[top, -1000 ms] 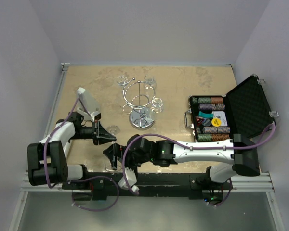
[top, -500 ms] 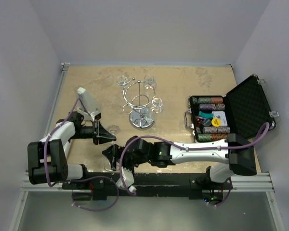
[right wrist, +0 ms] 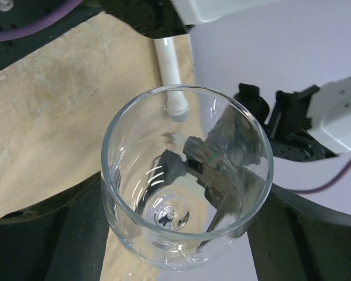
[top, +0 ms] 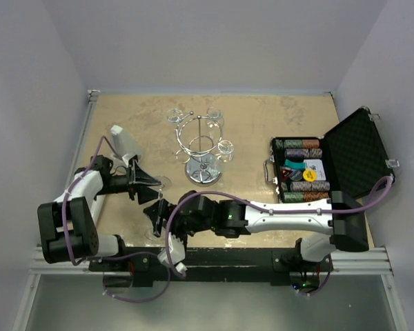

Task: Take the wine glass off the wine glass rack

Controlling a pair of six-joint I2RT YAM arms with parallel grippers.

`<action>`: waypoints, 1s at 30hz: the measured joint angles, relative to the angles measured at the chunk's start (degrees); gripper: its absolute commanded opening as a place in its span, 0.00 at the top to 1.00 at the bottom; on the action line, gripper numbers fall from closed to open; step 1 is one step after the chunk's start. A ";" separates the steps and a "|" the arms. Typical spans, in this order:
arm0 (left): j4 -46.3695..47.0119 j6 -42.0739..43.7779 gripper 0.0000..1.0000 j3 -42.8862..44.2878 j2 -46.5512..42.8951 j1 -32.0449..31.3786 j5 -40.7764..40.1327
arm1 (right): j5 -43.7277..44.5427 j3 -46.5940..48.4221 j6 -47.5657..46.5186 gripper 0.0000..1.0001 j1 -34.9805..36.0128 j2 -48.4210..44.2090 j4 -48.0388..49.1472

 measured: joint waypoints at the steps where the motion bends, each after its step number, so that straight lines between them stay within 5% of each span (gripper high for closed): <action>1: -0.15 -0.11 0.28 0.35 0.00 0.90 0.22 | 0.17 0.98 1.29 0.42 0.02 -0.33 -0.68; 6: -0.50 0.15 0.05 1.46 0.02 4.00 0.66 | 1.75 5.90 9.05 0.42 0.04 -1.88 -1.70; 17: -5.97 4.94 0.02 11.26 2.71 16.26 1.33 | 5.27 14.88 22.51 0.44 -3.37 -0.26 -1.68; 30: -13.97 14.49 0.02 17.97 4.96 21.84 0.44 | 1.27 61.79 54.71 0.49 -26.95 21.35 -1.16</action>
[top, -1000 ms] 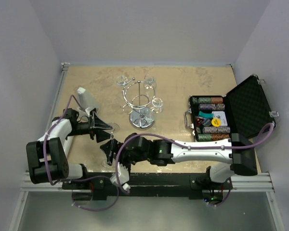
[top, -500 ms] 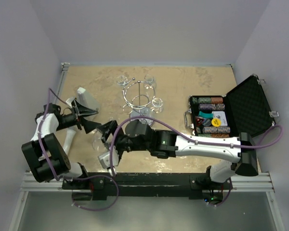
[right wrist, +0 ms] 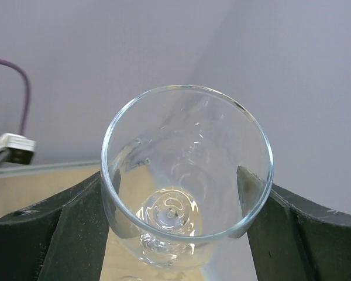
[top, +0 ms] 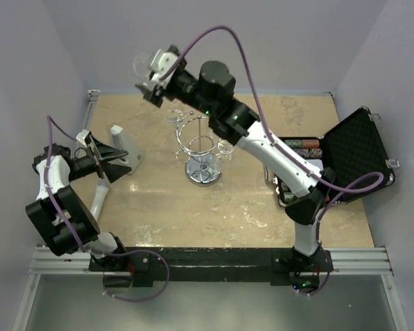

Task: Take the wine glass off the wine glass rack

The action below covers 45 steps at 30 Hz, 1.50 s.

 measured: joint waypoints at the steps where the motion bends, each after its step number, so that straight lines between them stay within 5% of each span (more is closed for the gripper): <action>1: -1.14 1.79 0.02 1.38 0.17 0.00 -0.50 | -0.22 1.55 2.16 0.49 -2.29 0.72 0.17; 10: -8.74 18.10 0.03 19.15 1.88 -0.02 -8.41 | -2.49 0.17 15.65 0.53 -22.47 1.64 1.60; 18: -0.33 19.47 0.03 21.22 -2.80 -2.25 -20.81 | -2.58 -16.83 18.58 0.52 -36.37 1.18 8.44; 24: 3.93 20.00 0.03 27.04 -3.26 -3.28 -26.71 | -3.02 -26.60 20.15 0.52 -40.59 1.77 9.81; 45: 5.68 19.91 0.01 28.92 -0.85 -5.07 -33.31 | -1.20 -29.14 22.64 0.50 -46.60 14.05 19.43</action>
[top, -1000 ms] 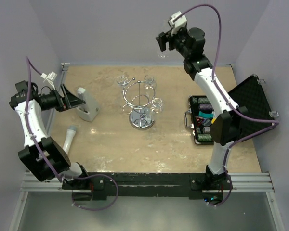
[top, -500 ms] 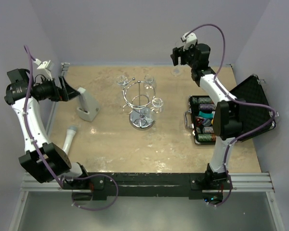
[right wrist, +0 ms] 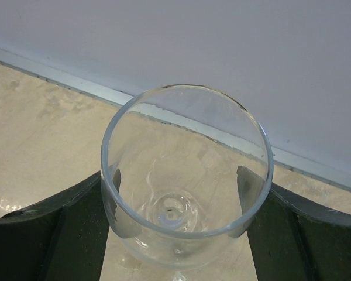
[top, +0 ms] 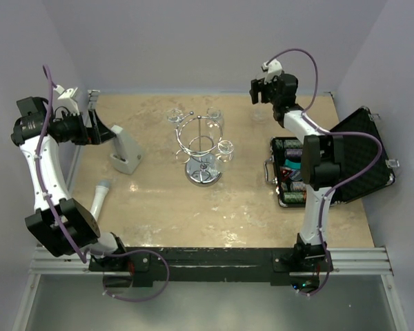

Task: Take the wine glass off the wine glass rack

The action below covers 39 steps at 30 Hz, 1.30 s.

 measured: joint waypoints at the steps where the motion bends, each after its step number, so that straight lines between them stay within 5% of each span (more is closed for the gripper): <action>1: 0.00 0.00 0.01 0.00 0.31 0.00 -0.17 | 0.17 0.00 -0.04 0.50 0.00 0.28 0.15; 26: 2.16 -0.68 0.02 -0.33 1.05 -0.96 -0.48 | 3.19 -9.03 -0.50 0.45 -0.46 -2.56 4.50; 39: 2.99 0.00 0.00 -5.01 -1.62 -2.49 0.39 | 4.33 -16.17 -0.31 0.01 -1.11 -9.18 2.16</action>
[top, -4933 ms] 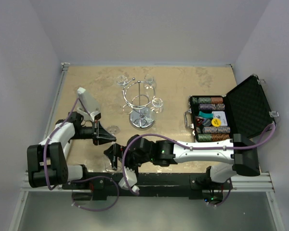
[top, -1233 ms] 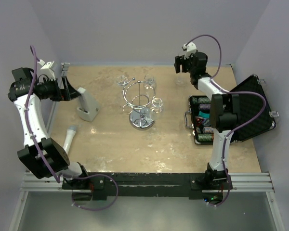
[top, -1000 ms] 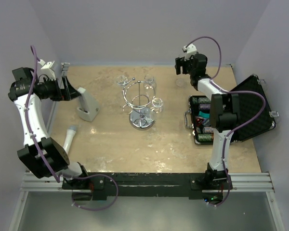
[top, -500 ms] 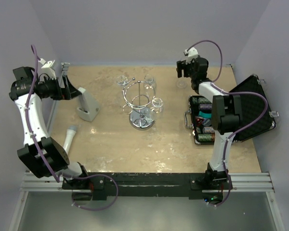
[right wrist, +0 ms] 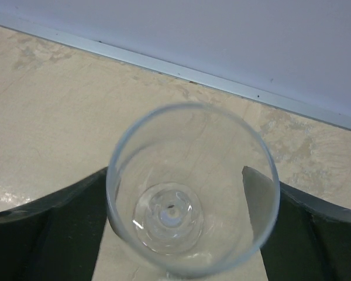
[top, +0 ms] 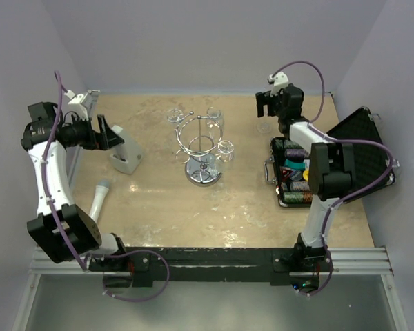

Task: Take the wine glass off the wine glass rack

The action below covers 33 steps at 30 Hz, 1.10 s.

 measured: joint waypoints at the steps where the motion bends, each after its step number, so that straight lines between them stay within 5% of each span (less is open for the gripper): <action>1: 0.22 0.11 0.00 -0.63 -0.66 -0.26 0.02 | 0.11 -0.07 -0.07 0.01 0.00 -0.26 -0.09; 13: 4.48 7.10 0.00 -10.10 -8.11 -5.11 1.09 | 0.44 -0.44 -0.31 0.02 -0.17 -5.53 -2.12; 19: 13.90 8.55 0.01 -19.21 -15.28 -8.17 4.02 | 0.37 -0.20 -0.20 0.01 -0.33 -11.13 -6.95; 22: 20.72 8.61 0.05 -22.01 -16.55 -13.94 4.68 | -0.07 1.01 0.04 0.01 -0.35 -14.71 -10.56; 26: 29.55 8.35 0.25 -23.43 -15.26 -20.26 4.55 | -0.81 3.43 0.68 0.01 -0.35 -18.86 -13.88; 33: 39.89 8.55 0.31 -21.33 -4.31 -21.57 6.21 | -4.66 4.42 2.49 0.02 -0.37 -26.49 -15.15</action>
